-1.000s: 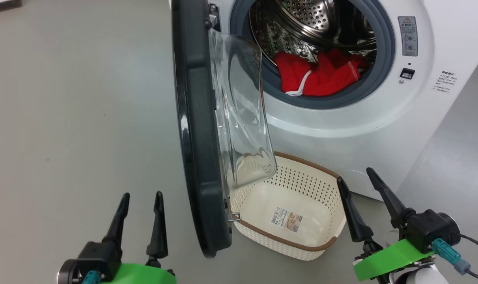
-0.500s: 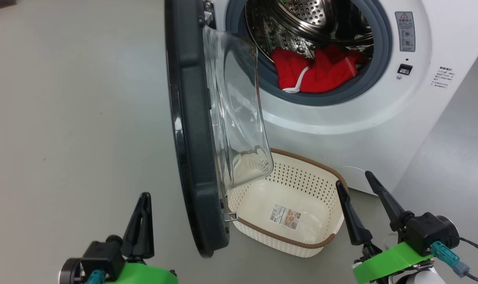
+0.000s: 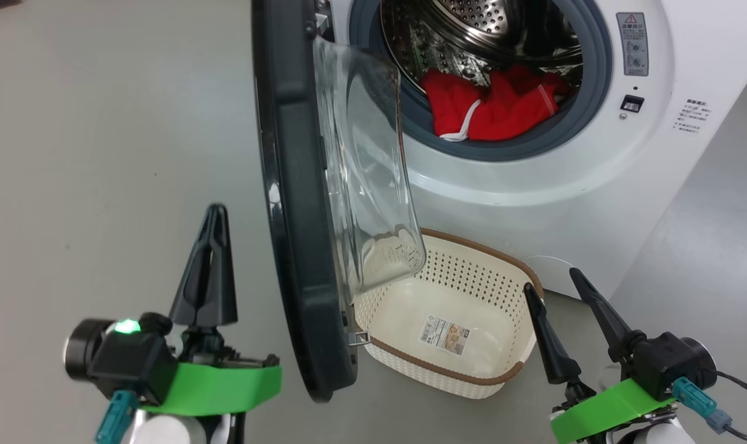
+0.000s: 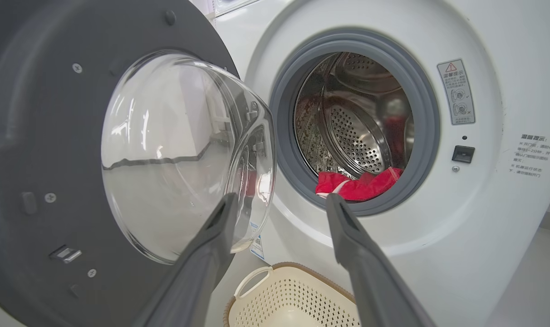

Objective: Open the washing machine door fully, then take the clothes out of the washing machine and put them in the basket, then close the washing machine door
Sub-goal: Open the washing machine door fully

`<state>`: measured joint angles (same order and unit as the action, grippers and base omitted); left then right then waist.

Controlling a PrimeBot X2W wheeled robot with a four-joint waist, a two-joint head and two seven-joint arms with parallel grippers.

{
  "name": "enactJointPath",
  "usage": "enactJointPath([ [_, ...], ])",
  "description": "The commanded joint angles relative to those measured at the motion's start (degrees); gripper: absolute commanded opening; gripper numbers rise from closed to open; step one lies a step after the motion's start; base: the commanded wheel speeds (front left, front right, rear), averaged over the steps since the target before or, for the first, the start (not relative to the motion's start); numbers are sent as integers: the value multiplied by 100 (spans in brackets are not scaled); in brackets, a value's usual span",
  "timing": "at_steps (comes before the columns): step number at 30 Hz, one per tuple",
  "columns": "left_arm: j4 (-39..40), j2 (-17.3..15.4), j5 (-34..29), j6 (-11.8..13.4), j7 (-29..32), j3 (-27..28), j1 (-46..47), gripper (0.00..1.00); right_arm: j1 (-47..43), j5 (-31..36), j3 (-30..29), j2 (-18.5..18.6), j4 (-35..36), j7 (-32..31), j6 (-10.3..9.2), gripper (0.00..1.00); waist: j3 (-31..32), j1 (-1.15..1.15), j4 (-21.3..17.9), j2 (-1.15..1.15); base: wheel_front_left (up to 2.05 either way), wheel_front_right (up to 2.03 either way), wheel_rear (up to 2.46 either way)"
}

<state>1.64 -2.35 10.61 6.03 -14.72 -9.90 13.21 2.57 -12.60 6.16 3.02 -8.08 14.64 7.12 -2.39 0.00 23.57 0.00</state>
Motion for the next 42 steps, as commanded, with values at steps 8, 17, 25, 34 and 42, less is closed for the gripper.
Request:
enactJointPath([
  [8, 1102, -53, -101, 71, 178, -309, 497, 0, 235, -41, 153, -14, 113, 36, 36, 100, -59, 0, -74, 0, 0, 0, 0],
  [17, 1207, -53, 134, 9, 665, -1149, 394, 0, 287, -90, 154, -14, 149, 36, 36, 100, -149, 0, -146, 0, 0, 0, 0],
  [25, 599, -53, 483, -32, 1193, -1681, 153, 0, 319, -121, 84, -14, 227, 36, 36, 100, -196, 0, -157, 0, 0, 0, 0],
  [34, 124, -153, 491, 240, 1351, -1578, 13, 0, 293, -189, 93, -14, 231, 36, 36, 100, -141, 0, -143, 0, 0, 0, 0],
  [42, 28, -326, 487, 486, 1538, -1368, -110, 0, 209, -254, 109, -14, 176, 36, 36, 100, -25, 0, -43, 0, 0, 0, 0],
])
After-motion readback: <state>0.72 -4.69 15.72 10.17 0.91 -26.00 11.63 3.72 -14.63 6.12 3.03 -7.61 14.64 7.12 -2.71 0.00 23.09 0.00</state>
